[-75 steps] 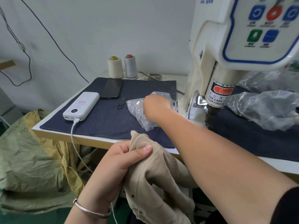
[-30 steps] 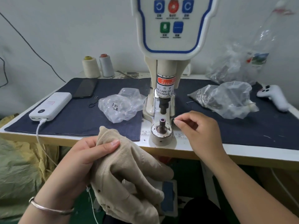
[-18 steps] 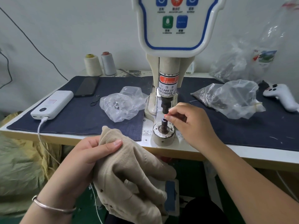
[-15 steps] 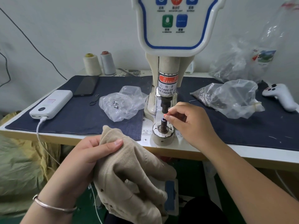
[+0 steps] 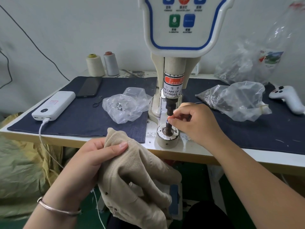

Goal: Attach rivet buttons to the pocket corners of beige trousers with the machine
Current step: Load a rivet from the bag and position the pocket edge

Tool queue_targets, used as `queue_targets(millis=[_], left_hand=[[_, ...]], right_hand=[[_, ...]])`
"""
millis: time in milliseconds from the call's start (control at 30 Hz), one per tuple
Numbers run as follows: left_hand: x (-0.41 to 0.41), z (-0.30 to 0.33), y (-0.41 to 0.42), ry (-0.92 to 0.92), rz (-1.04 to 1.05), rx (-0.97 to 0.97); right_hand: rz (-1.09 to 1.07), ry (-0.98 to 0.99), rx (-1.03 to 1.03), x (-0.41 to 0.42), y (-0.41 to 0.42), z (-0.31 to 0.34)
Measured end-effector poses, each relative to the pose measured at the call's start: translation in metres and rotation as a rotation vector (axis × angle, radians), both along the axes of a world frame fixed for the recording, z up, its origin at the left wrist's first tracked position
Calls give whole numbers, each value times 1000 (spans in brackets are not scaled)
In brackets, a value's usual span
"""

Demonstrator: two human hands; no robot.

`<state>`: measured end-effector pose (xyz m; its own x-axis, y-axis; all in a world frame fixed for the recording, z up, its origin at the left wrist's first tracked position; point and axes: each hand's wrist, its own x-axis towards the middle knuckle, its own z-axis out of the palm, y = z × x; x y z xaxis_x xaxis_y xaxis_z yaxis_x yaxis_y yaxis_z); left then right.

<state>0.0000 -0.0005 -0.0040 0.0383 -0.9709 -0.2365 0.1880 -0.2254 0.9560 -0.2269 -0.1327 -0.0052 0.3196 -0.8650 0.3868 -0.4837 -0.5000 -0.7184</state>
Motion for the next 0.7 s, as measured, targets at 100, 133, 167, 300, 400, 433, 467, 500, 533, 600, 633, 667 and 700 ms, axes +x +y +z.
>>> queue_targets(millis=[100,133,167,300,400,433,467,500,533,600,633,667,700], left_hand=[[0,0,0,2,-1,4],[0,0,0,2,1,3],[0,0,0,3,2,2],[1,0,1,0,-9,2],[3,0,4,-7,-14,1],[3,0,5,-12,-8,4],[4,1,6,-15,-5,5],[4,2,7,-16,-5,2],[3,2,9,-16,-7,-3],[2,6,12,-13,-19,-11],[1,8,14,-11,-30,-13],[0,10,17,-11,-44,-14],[-2,12,20,-10,-62,-16]], right_hand=[[2,-16,29,0,1,1],[3,-17,38,0,2,1],[2,-22,46,0,3,2],[-63,-127,26,-9,7,3],[-178,-244,-28,-24,17,-1],[-209,-274,-39,-28,23,-4],[-235,-294,-45,-33,31,-8],[-252,-302,-49,-36,40,-12],[-264,-297,-51,-40,49,-16],[-279,-263,-46,-43,70,-25],[-283,-250,-38,-44,79,-29],[-284,-244,-29,-44,87,-31],[-281,-246,-19,-44,94,-32]])
